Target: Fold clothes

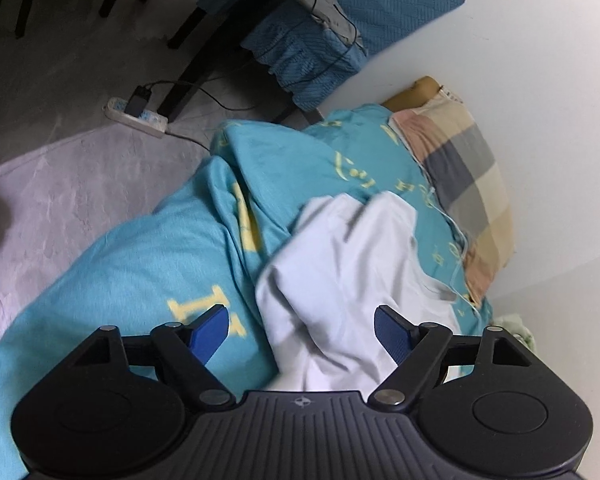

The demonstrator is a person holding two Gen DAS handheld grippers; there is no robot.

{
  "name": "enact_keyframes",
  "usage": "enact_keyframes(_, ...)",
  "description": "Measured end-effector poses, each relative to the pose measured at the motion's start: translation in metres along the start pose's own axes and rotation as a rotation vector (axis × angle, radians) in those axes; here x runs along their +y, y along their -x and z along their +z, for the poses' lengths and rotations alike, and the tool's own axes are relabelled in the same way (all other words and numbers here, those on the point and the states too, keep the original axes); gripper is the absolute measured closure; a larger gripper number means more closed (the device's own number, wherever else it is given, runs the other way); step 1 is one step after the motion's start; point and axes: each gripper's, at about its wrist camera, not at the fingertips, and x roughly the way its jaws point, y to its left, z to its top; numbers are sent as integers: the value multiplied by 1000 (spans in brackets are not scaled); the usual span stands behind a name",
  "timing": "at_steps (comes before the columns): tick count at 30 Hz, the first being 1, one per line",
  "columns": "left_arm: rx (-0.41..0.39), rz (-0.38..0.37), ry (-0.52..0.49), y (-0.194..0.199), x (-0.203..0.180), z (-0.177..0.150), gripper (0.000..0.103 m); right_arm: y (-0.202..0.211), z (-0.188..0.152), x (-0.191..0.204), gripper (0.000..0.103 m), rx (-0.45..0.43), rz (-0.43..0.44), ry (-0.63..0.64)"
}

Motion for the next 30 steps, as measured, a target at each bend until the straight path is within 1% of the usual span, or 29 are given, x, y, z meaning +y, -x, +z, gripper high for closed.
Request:
enact_keyframes(3, -4, 8, -12, -14, 2, 4, 25, -7, 2, -2, 13, 7, 13, -9)
enact_keyframes(9, 0, 18, -47, -36, 2, 6, 25, -19, 4, -5, 13, 22, 22, -19)
enact_keyframes(11, 4, 18, -67, -43, 0, 6, 30, -21, 4, -5, 13, 23, 17, -15)
enact_keyframes(13, 1, 19, -89, -49, -4, 4, 42, -22, 4, -5, 13, 24, 8, -11)
enact_keyframes(14, -8, 18, -97, -50, -5, 3, 45, -22, 5, -5, 13, 23, -5, -5)
enact_keyframes(15, -14, 14, -104, -51, -6, 2, 51, -22, 5, -5, 13, 22, -18, 0)
enact_keyframes(16, -16, 12, -109, -52, -7, 2, 53, -22, 5, -5, 13, 20, -27, 3)
enact_keyframes(18, -18, 5, -110, -53, -9, 1, 53, -21, 6, -6, 13, 16, -29, 0)
enact_keyframes(23, -12, -2, -104, -55, -6, 3, 57, -21, 5, -8, 13, 25, -8, -30)
enact_keyframes(24, -11, -4, -103, -55, -5, 4, 60, -22, 5, -9, 13, 29, -7, -33)
enact_keyframes(26, -14, -13, -108, -55, -4, 5, 70, -23, 4, -9, 13, 35, -6, -40)
enact_keyframes(27, -16, -17, -115, -54, -4, 6, 83, -24, 4, -10, 13, 37, -5, -44)
enact_keyframes(28, -23, -17, -126, -53, -6, 6, 92, -24, 3, -10, 13, 39, -6, -46)
enact_keyframes(30, -41, -19, -156, -49, -12, 7, 95, -25, 3, -9, 13, 40, -7, -48)
